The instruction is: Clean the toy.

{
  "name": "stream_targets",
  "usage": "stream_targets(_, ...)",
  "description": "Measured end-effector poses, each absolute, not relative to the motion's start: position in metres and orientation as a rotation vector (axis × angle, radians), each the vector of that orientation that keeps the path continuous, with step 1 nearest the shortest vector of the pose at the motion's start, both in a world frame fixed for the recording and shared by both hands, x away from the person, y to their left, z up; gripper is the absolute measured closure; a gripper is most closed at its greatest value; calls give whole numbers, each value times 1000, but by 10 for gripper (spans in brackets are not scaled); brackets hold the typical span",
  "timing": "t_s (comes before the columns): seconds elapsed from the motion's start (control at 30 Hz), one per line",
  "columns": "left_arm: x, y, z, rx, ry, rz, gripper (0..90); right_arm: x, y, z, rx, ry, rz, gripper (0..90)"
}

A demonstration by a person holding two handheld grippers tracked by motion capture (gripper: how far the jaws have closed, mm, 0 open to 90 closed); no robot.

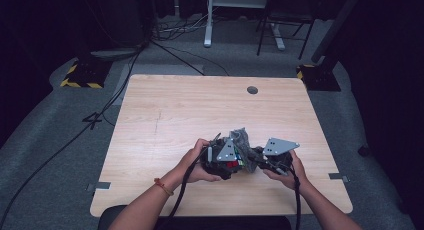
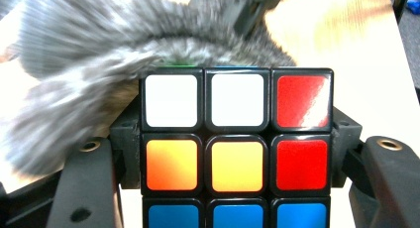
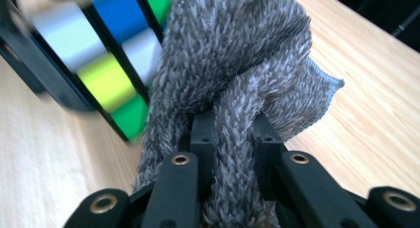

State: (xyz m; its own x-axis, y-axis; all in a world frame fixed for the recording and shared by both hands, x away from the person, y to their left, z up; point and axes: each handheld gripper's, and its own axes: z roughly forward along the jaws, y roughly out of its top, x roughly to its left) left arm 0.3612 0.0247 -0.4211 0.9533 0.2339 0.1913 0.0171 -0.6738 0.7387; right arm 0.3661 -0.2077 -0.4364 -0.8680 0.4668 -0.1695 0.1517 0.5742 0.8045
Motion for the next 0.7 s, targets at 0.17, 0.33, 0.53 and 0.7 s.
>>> stream_targets(0.17,362,28,-418,2285,184,364,336,359,-212,-434,490,2451,1258,771)
stream_targets(0.33,366,29,-424,2301,208,353,335,345,-207,-425,408,2433,1336,774)
stream_targets(0.53,363,19,-430,2312,192,335,336,338,-202,-415,381,2402,1372,772)
stream_targets(0.7,360,17,-428,2310,173,343,336,350,-206,-421,430,2397,1311,772)
